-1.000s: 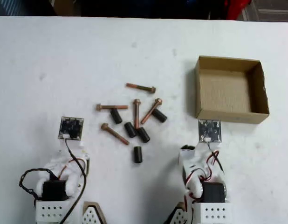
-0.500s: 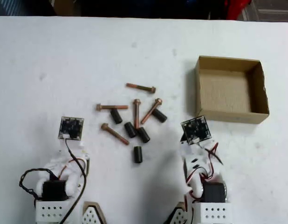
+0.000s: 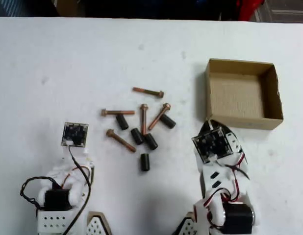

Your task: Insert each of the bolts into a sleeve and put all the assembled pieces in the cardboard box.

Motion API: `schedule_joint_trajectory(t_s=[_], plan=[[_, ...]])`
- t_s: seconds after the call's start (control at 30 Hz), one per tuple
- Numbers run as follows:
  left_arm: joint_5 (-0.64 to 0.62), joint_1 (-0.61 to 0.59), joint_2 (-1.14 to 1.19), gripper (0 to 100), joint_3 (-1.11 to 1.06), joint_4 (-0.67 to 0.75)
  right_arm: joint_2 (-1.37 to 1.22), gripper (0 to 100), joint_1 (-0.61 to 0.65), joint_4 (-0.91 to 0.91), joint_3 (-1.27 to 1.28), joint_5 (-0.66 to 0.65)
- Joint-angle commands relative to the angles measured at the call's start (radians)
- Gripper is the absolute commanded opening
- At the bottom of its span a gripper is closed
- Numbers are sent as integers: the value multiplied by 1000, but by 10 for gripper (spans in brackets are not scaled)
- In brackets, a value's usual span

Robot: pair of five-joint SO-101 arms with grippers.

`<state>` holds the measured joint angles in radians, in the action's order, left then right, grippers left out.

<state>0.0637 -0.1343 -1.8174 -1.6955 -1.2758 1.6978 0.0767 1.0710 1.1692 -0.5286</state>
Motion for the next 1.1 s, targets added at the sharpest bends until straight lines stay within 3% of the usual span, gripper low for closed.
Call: schedule_joint_trajectory(t_s=[0.0,0.37,0.67,0.9,1.07], plan=[[-8,5,-10,24,3,-11,-193,22,51,1,-138,-9],[-8,5,-10,24,3,-11,-943,22,120,1,-499,-15],[-8,5,-10,24,3,-11,-1389,23,131,42,-747,-17],[-8,5,-10,24,3,-11,-1639,160,222,127,-933,-25],[-8,5,-10,24,3,-11,-1742,152,315,140,-962,-227]])
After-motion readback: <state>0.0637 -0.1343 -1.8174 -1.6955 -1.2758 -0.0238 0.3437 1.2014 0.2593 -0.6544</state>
